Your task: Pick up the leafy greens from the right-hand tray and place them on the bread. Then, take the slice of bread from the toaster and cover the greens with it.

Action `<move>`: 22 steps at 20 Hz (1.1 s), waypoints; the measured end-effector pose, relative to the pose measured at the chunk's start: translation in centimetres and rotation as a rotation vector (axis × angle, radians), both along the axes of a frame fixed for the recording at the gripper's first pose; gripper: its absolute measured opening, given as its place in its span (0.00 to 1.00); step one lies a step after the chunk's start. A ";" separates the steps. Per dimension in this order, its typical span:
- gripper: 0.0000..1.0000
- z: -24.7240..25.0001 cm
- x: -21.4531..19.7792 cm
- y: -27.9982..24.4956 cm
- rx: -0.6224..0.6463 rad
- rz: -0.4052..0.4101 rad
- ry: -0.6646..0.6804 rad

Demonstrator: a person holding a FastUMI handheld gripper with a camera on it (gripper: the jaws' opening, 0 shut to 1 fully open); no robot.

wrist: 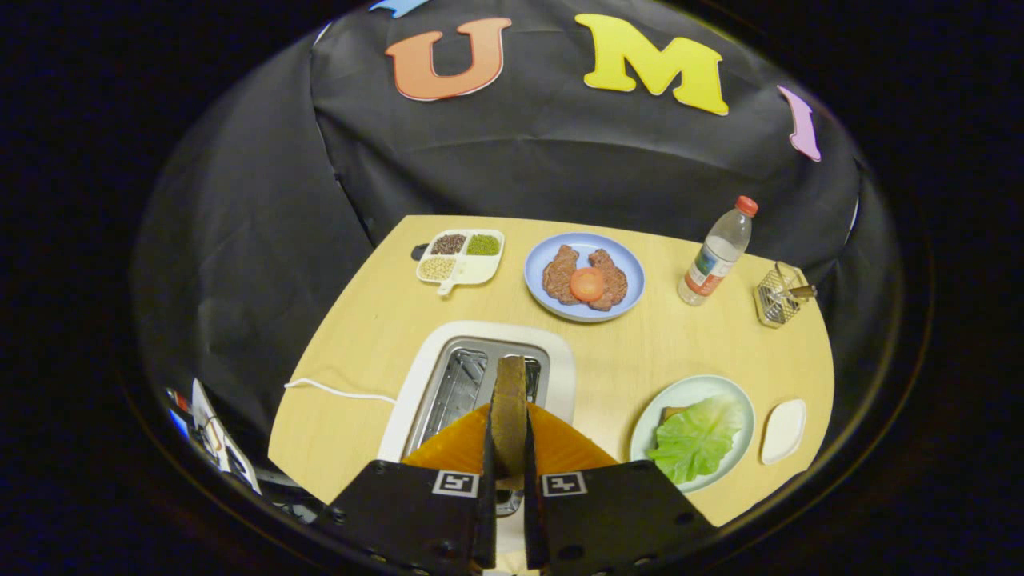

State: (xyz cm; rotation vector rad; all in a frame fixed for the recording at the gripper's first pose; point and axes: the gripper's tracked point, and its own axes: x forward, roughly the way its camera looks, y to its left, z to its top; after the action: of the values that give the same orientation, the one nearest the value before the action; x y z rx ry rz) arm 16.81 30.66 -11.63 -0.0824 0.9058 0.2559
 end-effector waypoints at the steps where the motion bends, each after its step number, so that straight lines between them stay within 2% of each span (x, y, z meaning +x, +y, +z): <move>1: 0.14 0.3 -0.5 -0.1 -0.001 0.007 -0.010; 2: 0.09 1.0 -0.8 -0.2 0.005 0.009 -0.021; 6: 0.09 4.3 -1.9 -1.0 0.015 0.021 -0.097; 14: 0.08 10.9 -4.3 -3.9 0.099 -0.013 -0.237; 18: 0.08 11.3 -4.4 -7.1 0.127 -0.038 -0.251; 22: 0.09 8.0 -3.1 -11.0 0.159 -0.097 -0.196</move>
State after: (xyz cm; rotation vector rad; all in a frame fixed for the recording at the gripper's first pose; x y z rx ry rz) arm 13.74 19.67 -3.58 0.0830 0.6897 0.2244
